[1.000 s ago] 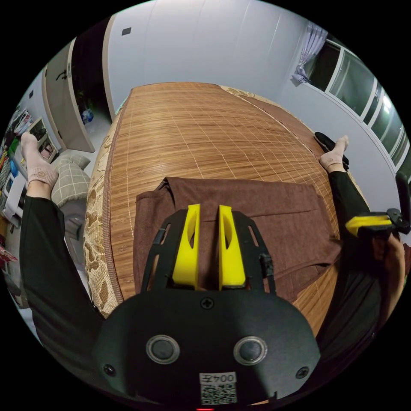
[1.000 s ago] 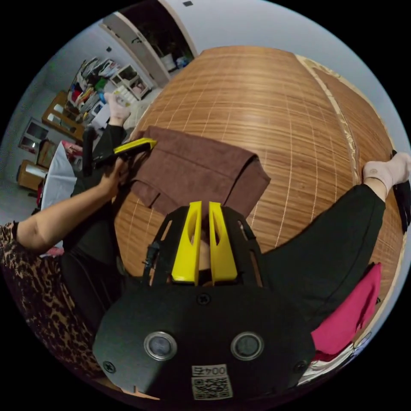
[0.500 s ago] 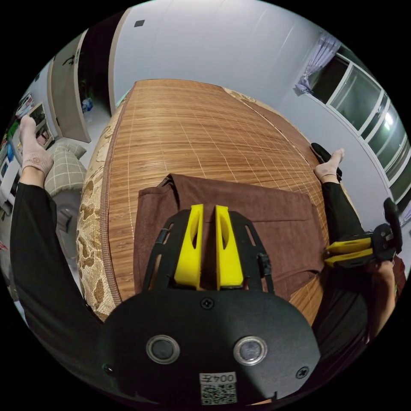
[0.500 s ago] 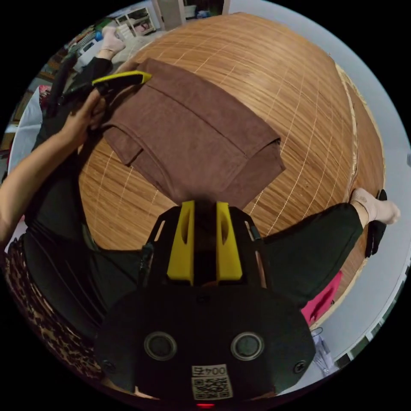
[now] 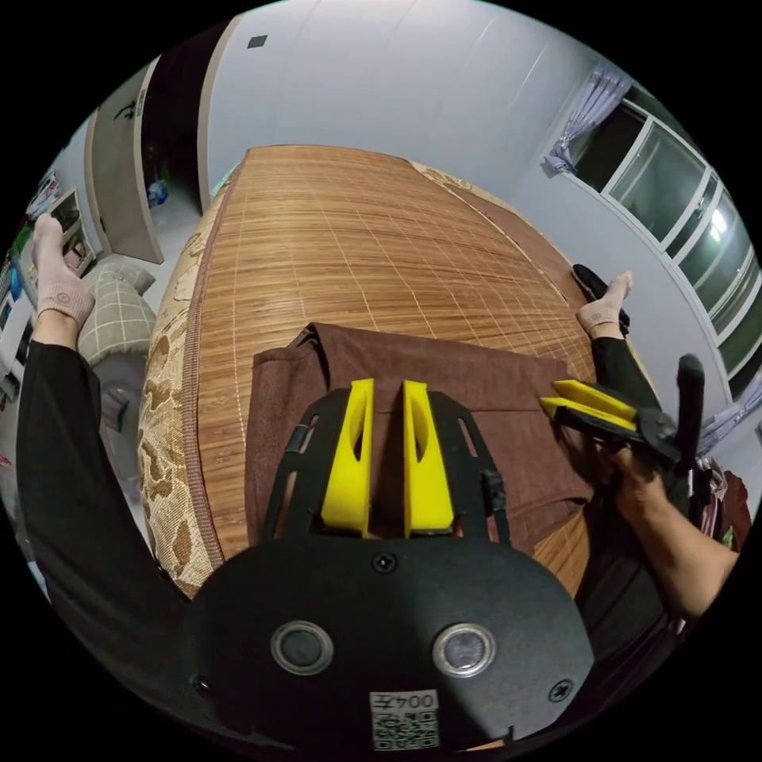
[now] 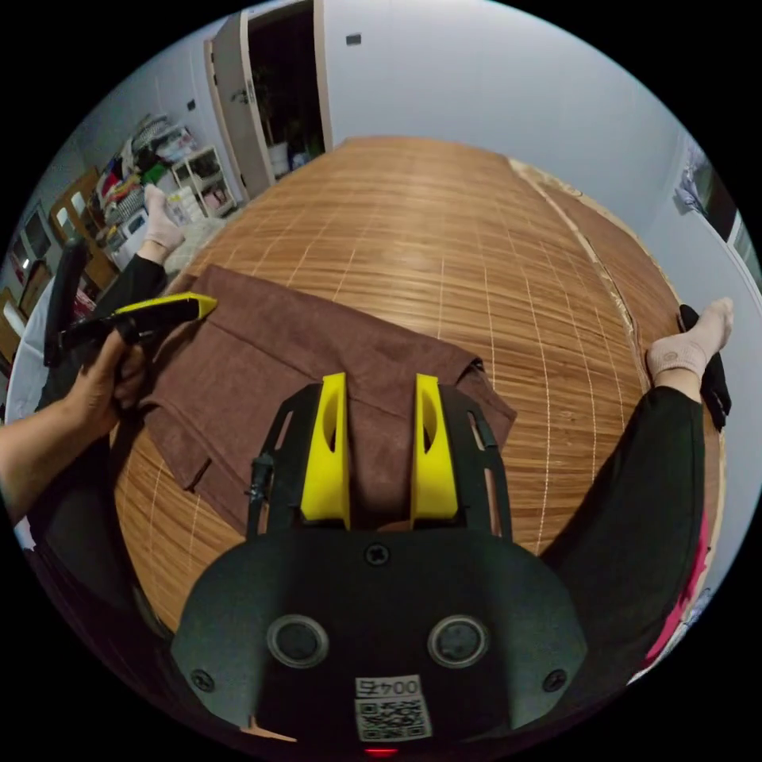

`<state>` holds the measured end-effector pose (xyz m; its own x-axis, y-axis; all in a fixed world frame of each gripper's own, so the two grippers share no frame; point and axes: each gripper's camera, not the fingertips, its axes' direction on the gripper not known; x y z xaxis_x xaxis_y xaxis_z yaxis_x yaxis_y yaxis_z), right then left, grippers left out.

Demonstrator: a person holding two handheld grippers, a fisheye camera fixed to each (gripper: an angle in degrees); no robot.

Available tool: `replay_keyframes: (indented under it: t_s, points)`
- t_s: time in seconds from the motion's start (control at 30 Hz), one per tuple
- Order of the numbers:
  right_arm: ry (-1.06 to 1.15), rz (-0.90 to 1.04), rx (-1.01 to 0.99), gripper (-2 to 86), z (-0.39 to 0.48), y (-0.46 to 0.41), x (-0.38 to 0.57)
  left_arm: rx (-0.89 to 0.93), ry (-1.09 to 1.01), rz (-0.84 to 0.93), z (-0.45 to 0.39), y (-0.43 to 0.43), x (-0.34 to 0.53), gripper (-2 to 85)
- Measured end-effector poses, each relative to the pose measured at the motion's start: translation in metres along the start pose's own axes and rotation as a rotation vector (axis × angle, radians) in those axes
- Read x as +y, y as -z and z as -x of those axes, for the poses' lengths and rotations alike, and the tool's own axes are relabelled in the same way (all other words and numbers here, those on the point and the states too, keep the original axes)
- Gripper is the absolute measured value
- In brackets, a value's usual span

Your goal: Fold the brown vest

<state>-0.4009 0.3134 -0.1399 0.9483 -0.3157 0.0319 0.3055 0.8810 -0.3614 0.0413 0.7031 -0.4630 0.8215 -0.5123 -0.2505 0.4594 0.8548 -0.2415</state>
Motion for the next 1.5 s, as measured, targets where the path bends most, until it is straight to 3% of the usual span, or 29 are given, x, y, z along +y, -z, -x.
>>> replay_keyframes:
  t_s: [0.23, 0.57, 1.0, 1.2, 1.37, 1.5]
  points:
    - [0.005, 0.001, 0.011, 12.6, 0.005, -0.002, 0.010, 0.043, -0.049, -0.142, -0.038, 0.039, -0.007, 4.2]
    - [0.003, -0.004, 0.008, 12.6, 0.007, -0.004, 0.023, -0.054, -0.226, 0.006, -0.115, -0.039, -0.030, 0.7]
    - [0.009, 0.001, 0.018, 12.6, 0.008, -0.011, 0.032, -0.112, -0.251, 0.057, -0.124, -0.065, -0.031, 1.9]
    - [0.006, -0.002, 0.012, 12.6, 0.006, -0.013, 0.035, 0.004, -0.192, 0.066, -0.111, -0.059, -0.038, 3.3]
    - [0.004, -0.005, 0.007, 12.5, 0.004, -0.013, 0.037, -0.120, -0.238, -0.035, -0.116, -0.025, -0.030, 8.3]
    - [0.004, -0.006, 0.008, 12.5, 0.003, -0.014, 0.039, -0.170, -0.205, -0.006, -0.100, -0.027, -0.030, 7.7]
